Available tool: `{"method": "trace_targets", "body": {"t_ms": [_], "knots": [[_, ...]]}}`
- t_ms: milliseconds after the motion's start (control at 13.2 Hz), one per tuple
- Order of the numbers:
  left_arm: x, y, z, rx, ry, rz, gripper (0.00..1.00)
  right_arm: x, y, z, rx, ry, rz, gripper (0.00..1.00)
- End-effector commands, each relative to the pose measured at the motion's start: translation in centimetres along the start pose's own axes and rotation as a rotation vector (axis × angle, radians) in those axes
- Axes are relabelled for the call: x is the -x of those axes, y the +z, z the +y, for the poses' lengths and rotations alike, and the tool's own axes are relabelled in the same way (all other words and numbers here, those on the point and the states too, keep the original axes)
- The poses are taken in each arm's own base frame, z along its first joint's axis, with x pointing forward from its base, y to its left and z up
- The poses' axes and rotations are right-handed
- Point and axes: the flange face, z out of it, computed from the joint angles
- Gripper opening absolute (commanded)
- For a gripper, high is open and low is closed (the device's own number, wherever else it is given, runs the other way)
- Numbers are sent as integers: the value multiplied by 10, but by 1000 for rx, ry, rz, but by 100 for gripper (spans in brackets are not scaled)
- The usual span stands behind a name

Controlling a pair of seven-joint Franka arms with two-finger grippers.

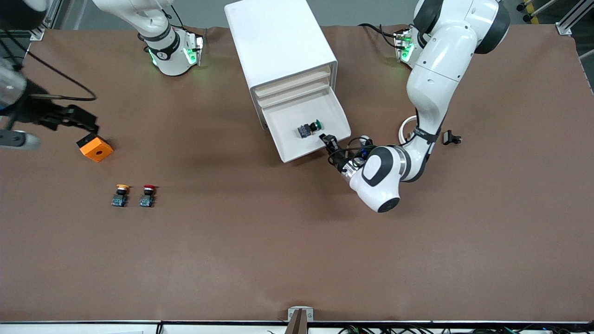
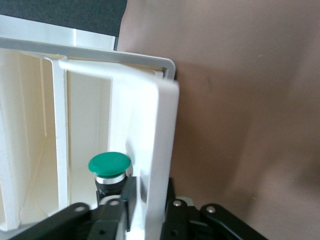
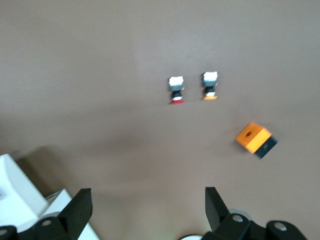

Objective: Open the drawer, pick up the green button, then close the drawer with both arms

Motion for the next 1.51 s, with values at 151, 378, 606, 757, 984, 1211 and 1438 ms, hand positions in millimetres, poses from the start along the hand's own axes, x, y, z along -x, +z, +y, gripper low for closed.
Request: {"method": "trace_targets", "body": {"t_ms": [151, 378, 606, 757, 984, 1211, 1438], "knots": [[-3, -63, -1, 136, 47, -18, 100, 64, 7, -125, 60, 246, -42, 100], [-17, -127, -11, 268, 84, -41, 100, 99, 40, -209, 113, 299, -52, 100], [-48, -197, -24, 325, 193, -120, 100, 117, 91, -278, 148, 454, -32, 100], [-70, -229, -29, 395, 295, -104, 100, 129, 125, -320, 145, 535, -5, 100], [-92, -255, -48, 550, 375, 66, 100, 130, 169, -364, 74, 652, -23, 100], [-114, -294, -95, 685, 730, 313, 100, 121, 203, -387, 9, 707, -62, 100], [-150, -332, -110, 709, 1003, 425, 100, 120, 240, -410, -14, 778, -47, 100]]}}
